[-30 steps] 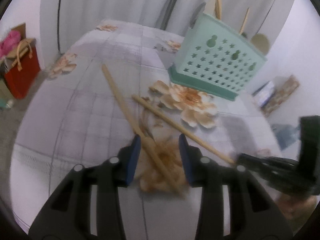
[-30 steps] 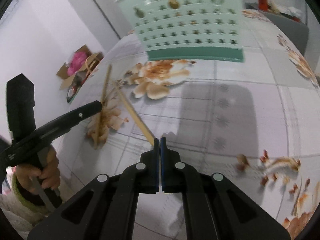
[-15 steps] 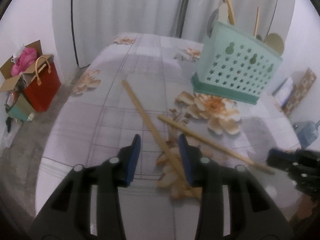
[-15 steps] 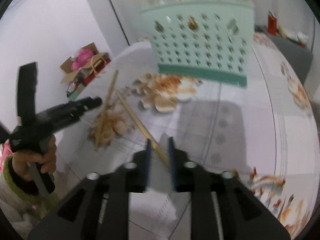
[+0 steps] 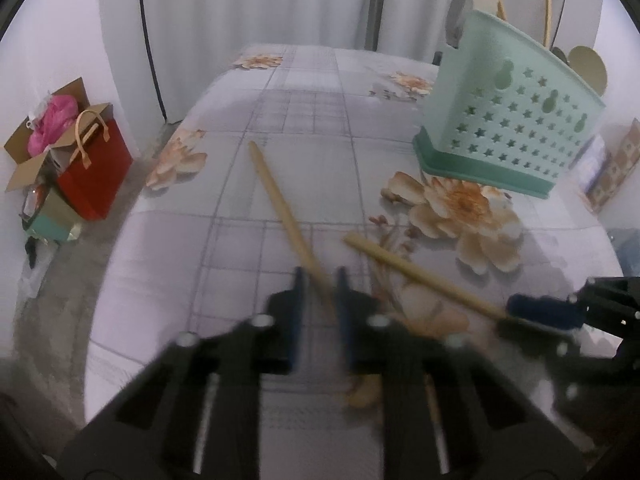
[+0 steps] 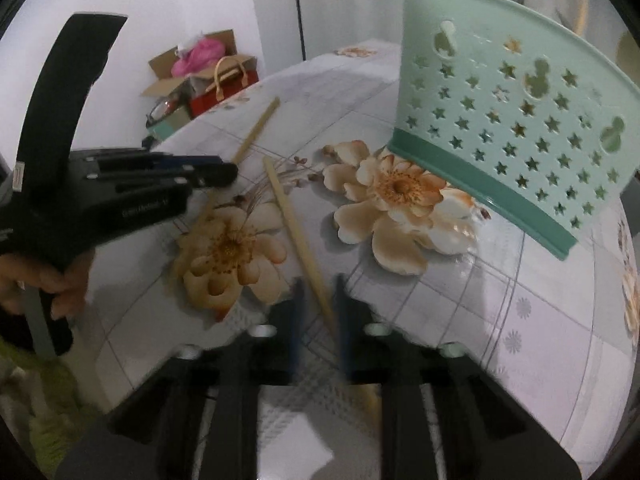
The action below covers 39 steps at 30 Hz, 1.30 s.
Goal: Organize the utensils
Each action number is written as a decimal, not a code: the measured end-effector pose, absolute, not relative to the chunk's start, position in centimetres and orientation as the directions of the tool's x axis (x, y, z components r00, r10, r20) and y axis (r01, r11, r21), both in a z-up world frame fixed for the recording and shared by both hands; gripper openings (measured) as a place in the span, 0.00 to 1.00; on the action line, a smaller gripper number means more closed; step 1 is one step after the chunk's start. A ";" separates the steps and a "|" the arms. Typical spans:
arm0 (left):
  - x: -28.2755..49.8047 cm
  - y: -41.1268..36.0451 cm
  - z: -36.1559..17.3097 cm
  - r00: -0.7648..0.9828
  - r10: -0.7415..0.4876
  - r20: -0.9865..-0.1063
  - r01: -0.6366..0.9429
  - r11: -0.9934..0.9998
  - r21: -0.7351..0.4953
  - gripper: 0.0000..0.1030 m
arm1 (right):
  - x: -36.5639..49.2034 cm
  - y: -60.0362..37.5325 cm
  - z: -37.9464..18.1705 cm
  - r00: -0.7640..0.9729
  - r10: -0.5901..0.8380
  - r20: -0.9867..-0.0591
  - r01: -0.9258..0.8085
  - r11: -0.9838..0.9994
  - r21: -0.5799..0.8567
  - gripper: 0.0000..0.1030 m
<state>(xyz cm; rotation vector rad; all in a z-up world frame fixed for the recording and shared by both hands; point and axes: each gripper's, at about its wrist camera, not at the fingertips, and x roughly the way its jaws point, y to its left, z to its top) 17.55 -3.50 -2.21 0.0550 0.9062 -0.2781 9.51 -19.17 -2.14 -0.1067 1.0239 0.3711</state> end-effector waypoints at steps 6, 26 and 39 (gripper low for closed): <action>16.7 -2.9 -2.1 0.555 -0.261 -0.790 0.280 0.953 -0.118 0.04 | 8.5 -20.1 -1.9 0.476 0.220 -0.852 -0.287 0.954 0.086 0.06; 11.3 -4.9 -1.9 0.438 -0.397 -0.806 0.381 0.895 -0.234 0.20 | 4.5 -26.8 -1.7 0.425 0.222 -0.878 -0.043 0.973 0.225 0.09; 13.8 -9.5 -2.0 0.488 -0.331 -0.808 0.465 0.882 -0.081 0.21 | 8.0 -24.6 -1.9 0.436 0.188 -0.880 -0.113 0.982 0.153 0.09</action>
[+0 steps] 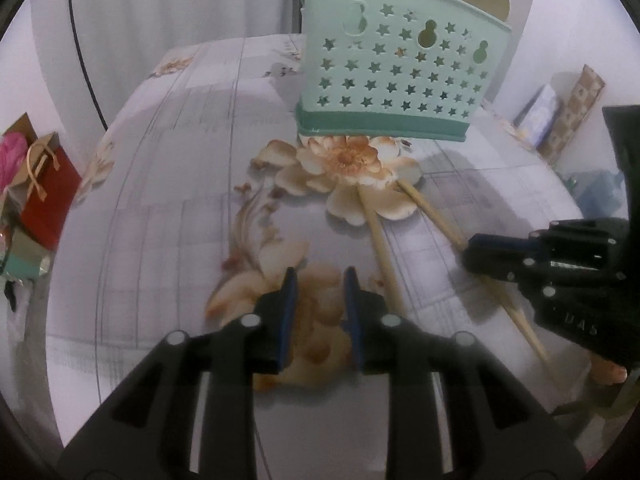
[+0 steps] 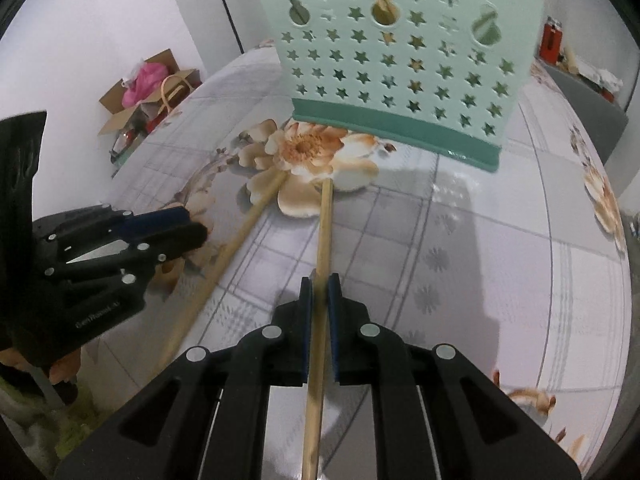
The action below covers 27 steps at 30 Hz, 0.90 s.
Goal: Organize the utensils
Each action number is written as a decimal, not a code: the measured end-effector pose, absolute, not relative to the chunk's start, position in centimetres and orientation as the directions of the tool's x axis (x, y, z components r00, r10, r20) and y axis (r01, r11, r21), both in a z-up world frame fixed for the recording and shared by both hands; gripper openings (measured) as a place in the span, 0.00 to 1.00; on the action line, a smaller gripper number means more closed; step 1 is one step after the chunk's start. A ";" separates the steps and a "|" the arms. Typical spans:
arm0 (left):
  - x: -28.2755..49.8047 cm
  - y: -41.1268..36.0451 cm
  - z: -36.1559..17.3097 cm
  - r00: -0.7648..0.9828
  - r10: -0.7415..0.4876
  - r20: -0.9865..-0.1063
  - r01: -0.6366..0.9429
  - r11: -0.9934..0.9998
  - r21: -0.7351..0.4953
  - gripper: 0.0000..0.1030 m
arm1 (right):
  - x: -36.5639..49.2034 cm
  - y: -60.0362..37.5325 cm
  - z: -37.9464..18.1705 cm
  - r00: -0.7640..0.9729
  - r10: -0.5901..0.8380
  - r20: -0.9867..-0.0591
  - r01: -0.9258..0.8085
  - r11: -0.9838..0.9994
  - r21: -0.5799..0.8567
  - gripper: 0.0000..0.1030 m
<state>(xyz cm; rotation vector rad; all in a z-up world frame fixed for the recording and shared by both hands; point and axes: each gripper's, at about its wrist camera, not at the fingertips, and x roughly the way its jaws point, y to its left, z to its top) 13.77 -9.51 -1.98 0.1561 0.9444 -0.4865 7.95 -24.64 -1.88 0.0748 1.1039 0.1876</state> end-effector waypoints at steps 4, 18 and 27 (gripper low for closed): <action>14.1 -9.3 -1.8 0.463 -0.366 -0.807 0.459 0.878 -0.135 0.21 | 8.6 -24.3 -1.9 0.443 0.173 -0.880 -0.125 0.983 0.130 0.09; 11.4 -13.3 -1.2 0.407 -0.467 -0.785 0.568 0.803 -0.183 0.36 | 7.9 -25.6 -1.9 0.488 0.084 -0.869 -0.053 0.996 0.067 0.07; 12.2 -14.3 -1.9 0.486 -0.344 -0.804 0.549 0.835 -0.026 0.15 | 7.6 -27.4 -1.9 0.465 0.095 -0.880 -0.019 0.995 0.097 0.07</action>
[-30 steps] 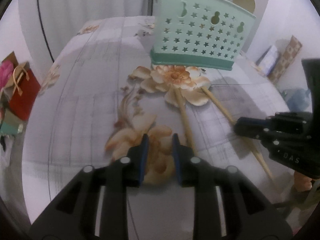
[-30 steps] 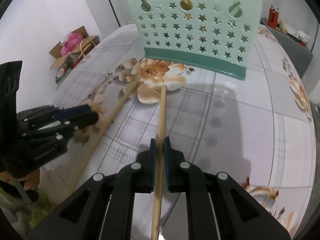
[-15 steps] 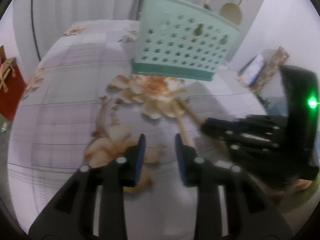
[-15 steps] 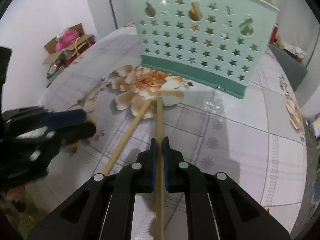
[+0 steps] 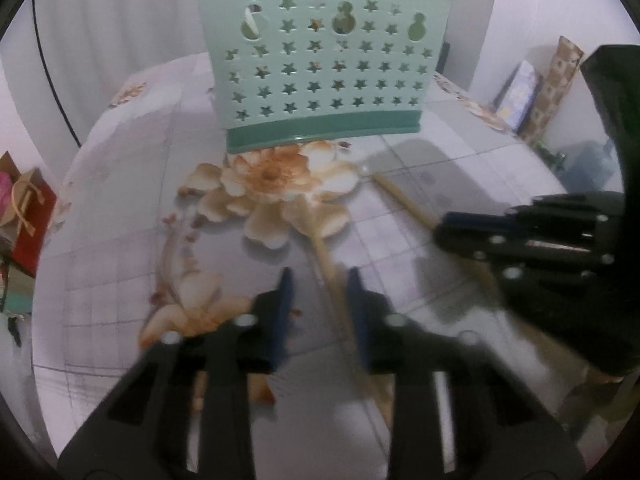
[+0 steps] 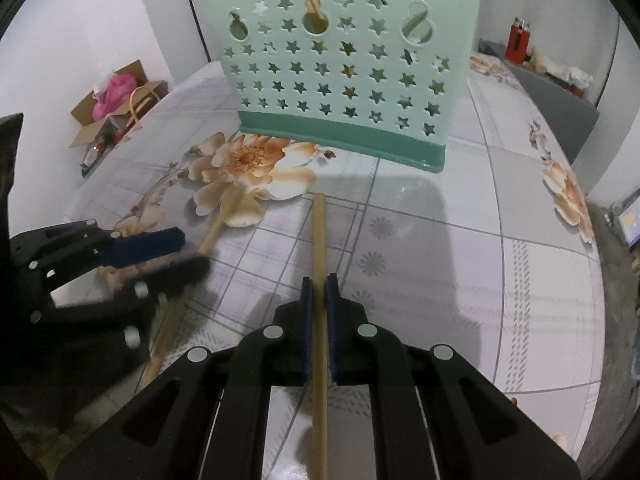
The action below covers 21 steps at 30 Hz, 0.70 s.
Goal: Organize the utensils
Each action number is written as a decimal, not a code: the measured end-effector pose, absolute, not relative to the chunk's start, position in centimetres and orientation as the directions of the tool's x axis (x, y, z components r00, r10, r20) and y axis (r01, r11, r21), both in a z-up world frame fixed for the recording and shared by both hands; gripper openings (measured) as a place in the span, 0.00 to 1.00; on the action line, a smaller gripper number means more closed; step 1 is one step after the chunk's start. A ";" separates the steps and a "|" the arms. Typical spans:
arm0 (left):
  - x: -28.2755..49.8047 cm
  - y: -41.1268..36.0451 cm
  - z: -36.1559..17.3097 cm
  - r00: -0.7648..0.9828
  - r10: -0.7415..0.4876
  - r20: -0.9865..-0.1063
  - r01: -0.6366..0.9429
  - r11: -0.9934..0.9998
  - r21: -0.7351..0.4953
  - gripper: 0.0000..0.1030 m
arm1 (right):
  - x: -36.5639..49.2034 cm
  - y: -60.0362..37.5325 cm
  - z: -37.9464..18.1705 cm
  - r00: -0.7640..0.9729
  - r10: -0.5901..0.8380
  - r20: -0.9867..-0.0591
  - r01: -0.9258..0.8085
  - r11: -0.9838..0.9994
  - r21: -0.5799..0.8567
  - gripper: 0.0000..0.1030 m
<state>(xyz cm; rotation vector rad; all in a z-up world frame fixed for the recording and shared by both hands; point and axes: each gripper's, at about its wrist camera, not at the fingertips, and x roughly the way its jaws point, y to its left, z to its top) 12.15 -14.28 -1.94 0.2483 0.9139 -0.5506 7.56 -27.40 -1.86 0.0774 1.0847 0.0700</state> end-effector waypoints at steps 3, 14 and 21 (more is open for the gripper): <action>12.7 -13.7 -1.9 0.479 -0.343 -0.808 0.541 0.840 -0.036 0.09 | 8.0 -27.8 -1.9 0.444 0.144 -0.885 -0.026 0.989 0.148 0.08; 13.1 -13.1 -1.8 0.484 -0.334 -0.809 0.524 0.851 -0.037 0.08 | 10.1 -25.3 -1.9 0.428 0.077 -0.901 -0.095 0.995 0.040 0.19; 13.3 -13.2 -1.9 0.492 -0.325 -0.808 0.516 0.856 -0.030 0.08 | 10.5 -25.8 -2.0 0.427 0.111 -0.898 -0.074 0.993 0.088 0.07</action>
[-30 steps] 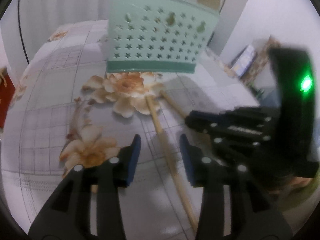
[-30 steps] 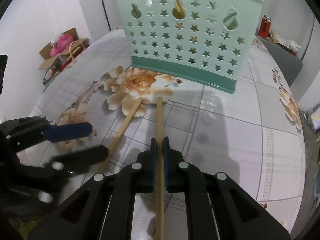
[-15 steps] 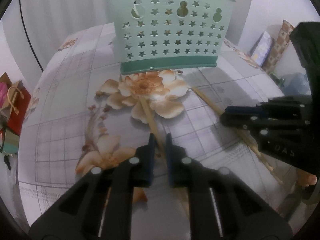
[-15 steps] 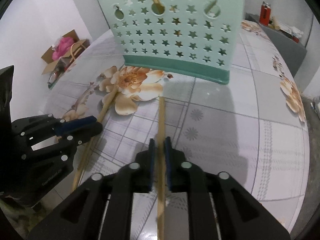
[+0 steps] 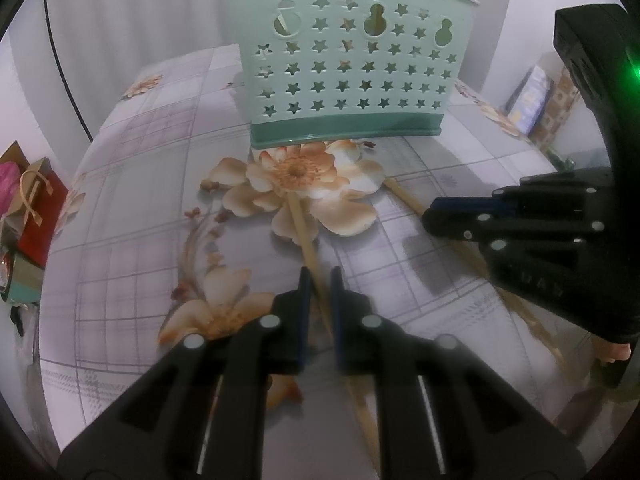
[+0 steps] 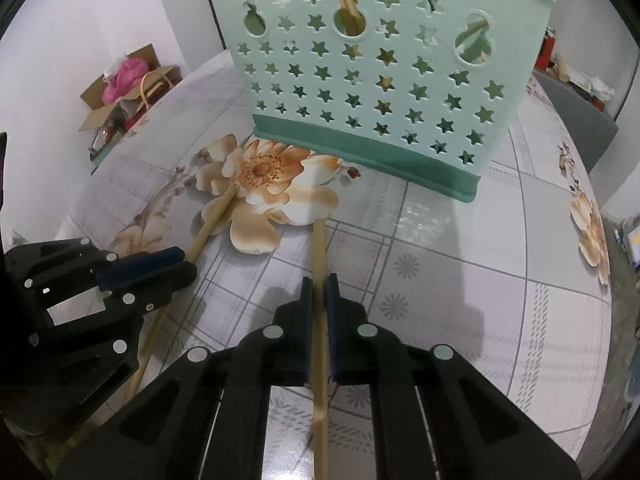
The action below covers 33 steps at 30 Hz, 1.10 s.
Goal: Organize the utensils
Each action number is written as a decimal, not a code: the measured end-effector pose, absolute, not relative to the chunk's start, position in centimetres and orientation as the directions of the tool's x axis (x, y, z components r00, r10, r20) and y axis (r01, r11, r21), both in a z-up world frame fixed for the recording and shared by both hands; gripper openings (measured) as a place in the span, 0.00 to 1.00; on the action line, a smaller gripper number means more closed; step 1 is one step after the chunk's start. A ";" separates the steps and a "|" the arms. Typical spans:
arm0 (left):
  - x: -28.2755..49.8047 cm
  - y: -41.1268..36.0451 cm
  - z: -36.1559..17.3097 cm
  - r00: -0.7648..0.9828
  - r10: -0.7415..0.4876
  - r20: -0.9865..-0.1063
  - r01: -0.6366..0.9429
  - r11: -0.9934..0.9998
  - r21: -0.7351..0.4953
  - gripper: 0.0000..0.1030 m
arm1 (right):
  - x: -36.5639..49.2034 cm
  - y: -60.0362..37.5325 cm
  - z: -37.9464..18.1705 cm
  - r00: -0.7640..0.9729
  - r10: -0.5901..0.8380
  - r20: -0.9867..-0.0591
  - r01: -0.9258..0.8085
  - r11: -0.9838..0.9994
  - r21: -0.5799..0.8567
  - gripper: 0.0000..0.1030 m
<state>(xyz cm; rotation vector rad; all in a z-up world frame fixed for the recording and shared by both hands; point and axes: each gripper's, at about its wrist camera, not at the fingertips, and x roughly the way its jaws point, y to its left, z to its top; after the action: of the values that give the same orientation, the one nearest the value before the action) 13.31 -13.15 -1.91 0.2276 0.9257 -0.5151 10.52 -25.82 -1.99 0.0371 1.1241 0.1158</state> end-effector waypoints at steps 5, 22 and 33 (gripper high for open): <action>13.4 -13.0 -1.9 0.496 -0.324 -0.806 0.513 0.858 -0.028 0.07 | 10.1 -26.6 -1.5 0.447 0.131 -0.885 -0.046 0.991 0.123 0.07; 14.8 -5.3 7.3 0.573 -0.653 -0.495 0.479 0.757 -0.445 0.04 | 6.9 -30.1 7.4 0.678 0.172 -0.715 0.020 0.968 0.251 0.07; 16.2 -5.1 17.0 0.666 -0.715 -0.212 0.588 0.678 -0.441 0.04 | 6.1 -31.2 8.7 0.721 0.157 -0.675 0.040 0.963 0.267 0.07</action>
<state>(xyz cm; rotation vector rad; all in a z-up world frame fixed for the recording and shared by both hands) 16.16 -5.13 17.03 -0.3526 0.3879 -0.7528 6.11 -31.19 8.65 0.2723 0.7658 0.0658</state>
